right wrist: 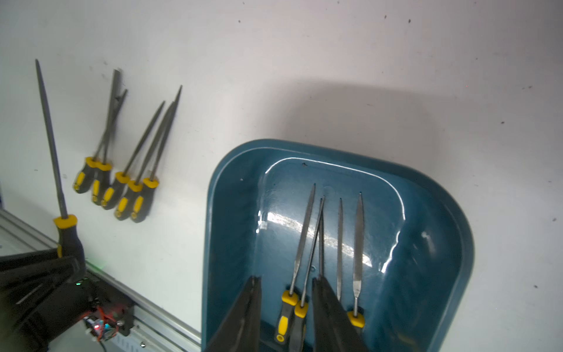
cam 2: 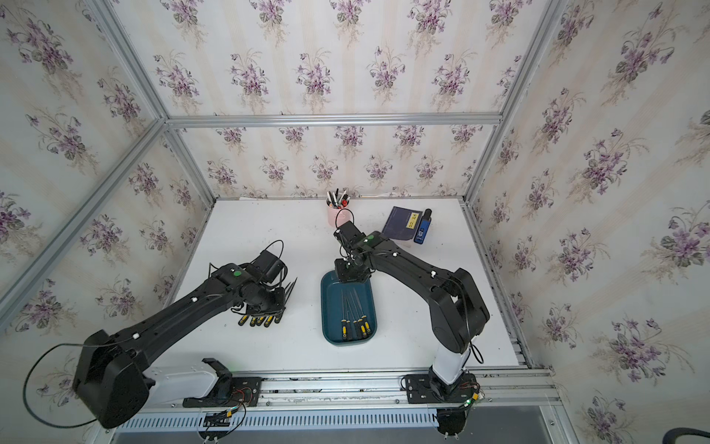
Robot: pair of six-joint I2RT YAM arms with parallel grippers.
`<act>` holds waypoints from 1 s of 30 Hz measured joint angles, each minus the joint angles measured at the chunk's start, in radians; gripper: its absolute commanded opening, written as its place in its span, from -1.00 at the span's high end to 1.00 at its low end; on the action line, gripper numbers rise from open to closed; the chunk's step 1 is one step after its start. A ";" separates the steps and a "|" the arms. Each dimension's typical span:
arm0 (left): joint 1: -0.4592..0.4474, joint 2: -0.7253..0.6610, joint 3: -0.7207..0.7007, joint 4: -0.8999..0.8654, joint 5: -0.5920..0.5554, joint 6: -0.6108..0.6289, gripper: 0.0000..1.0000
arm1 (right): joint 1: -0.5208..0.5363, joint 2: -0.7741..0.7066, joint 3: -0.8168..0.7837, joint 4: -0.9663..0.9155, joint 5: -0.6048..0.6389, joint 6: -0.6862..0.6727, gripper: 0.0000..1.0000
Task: Put the file tool into the storage box
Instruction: Pick up the file tool from the center of the board, then place the file tool in the storage box.
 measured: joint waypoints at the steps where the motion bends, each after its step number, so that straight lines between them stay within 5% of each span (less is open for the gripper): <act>1: 0.000 -0.023 0.011 0.001 0.026 0.010 0.82 | -0.014 -0.024 -0.017 0.030 -0.033 0.011 0.27; 7: -0.032 -0.108 0.045 0.112 0.301 0.019 0.82 | -0.076 -0.189 -0.172 0.312 -0.304 0.137 0.24; 12: -0.083 -0.094 0.078 0.229 0.420 0.006 0.82 | -0.073 -0.262 -0.263 0.503 -0.460 0.215 0.23; 21: -0.143 -0.078 0.066 0.281 0.446 -0.017 0.83 | -0.072 -0.359 -0.365 0.626 -0.520 0.292 0.24; 30: -0.171 -0.059 0.070 0.308 0.444 -0.017 0.84 | -0.071 -0.293 -0.317 0.566 -0.486 0.288 0.43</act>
